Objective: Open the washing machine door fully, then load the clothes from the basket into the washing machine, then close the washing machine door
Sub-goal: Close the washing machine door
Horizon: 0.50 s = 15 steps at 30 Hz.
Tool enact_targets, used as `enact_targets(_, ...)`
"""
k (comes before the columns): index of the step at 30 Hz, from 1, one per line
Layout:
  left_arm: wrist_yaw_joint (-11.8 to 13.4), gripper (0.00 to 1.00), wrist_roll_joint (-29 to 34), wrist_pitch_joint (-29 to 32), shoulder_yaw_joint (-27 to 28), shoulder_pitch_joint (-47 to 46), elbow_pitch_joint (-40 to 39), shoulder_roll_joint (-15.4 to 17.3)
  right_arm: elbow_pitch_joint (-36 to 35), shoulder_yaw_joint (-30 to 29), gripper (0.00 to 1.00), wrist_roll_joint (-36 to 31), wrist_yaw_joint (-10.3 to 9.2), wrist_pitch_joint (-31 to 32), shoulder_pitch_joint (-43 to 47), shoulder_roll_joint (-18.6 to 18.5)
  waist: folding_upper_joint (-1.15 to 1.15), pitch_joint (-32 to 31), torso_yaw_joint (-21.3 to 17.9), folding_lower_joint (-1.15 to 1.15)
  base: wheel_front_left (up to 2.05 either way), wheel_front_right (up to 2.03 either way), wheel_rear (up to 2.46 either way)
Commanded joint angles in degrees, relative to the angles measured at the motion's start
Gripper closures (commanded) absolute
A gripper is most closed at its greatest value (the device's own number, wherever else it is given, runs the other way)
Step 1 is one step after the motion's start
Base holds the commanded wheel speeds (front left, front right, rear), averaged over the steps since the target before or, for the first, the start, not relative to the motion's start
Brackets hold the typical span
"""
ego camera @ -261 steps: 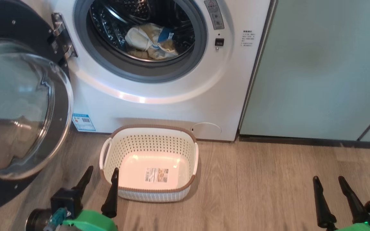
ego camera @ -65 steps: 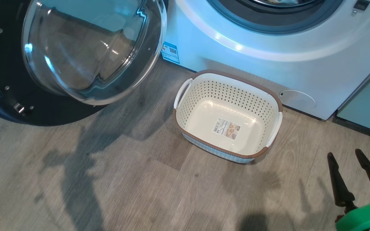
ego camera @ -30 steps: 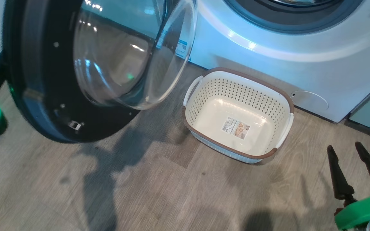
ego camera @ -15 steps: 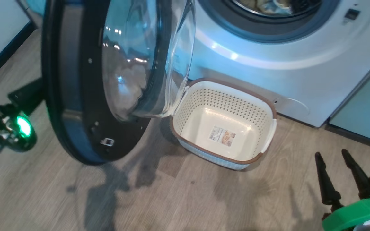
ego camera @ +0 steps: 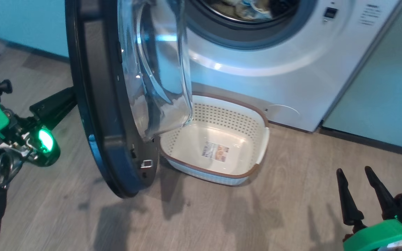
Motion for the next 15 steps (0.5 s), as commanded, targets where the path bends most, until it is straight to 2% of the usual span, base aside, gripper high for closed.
enact_targets(1,-0.1,1.00,-0.3,0.1,2.3,-1.6,-2.3,2.1,-1.5,1.2,0.00,0.1,0.05,-0.9,-2.5,-0.3,0.00,0.2,-1.4,0.00,0.00,0.00,0.00)
enact_targets(15,-0.5,1.00,1.2,-2.1,2.1,-1.6,-5.5,-0.1,0.5,0.5,0.00,0.6,0.05,-3.5,-3.7,1.1,0.00,1.6,-11.0,0.00,0.00,0.00,0.00)
